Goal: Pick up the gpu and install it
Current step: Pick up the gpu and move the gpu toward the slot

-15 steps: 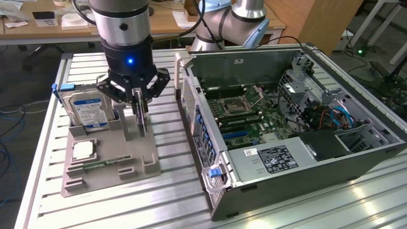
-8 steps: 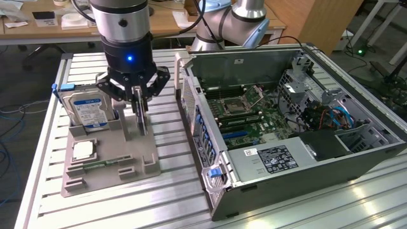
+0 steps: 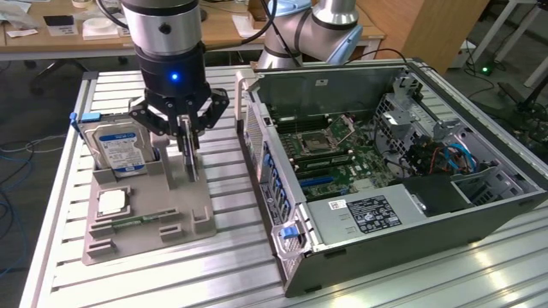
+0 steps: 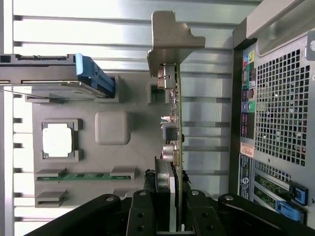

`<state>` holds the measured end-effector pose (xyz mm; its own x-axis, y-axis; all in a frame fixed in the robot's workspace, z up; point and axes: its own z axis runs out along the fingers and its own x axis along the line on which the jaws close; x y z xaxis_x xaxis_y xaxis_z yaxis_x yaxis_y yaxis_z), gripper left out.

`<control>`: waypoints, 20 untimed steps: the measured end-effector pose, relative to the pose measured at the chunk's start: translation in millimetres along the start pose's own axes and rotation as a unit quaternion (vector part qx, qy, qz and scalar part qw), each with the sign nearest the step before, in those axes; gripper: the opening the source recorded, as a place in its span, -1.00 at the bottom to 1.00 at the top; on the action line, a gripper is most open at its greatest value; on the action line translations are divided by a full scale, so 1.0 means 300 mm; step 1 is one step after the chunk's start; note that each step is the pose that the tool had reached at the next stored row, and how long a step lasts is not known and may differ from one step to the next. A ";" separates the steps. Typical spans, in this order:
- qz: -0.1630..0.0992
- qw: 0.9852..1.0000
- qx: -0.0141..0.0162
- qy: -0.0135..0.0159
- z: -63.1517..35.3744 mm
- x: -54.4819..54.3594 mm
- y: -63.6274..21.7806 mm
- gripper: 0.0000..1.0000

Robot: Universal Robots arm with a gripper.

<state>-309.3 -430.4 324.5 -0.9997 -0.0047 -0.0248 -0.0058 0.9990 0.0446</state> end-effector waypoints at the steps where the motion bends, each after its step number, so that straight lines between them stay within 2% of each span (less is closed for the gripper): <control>1: 0.000 1.000 0.000 0.000 -0.001 0.000 0.000 -0.44; 10: 0.000 1.000 0.005 0.000 -0.007 0.000 0.000 -0.44; 20: 0.000 1.000 0.007 0.000 -0.020 0.000 0.001 -0.44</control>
<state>-309.3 -430.4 330.4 -0.9997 -0.0052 -0.0247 -0.0059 0.9995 0.0301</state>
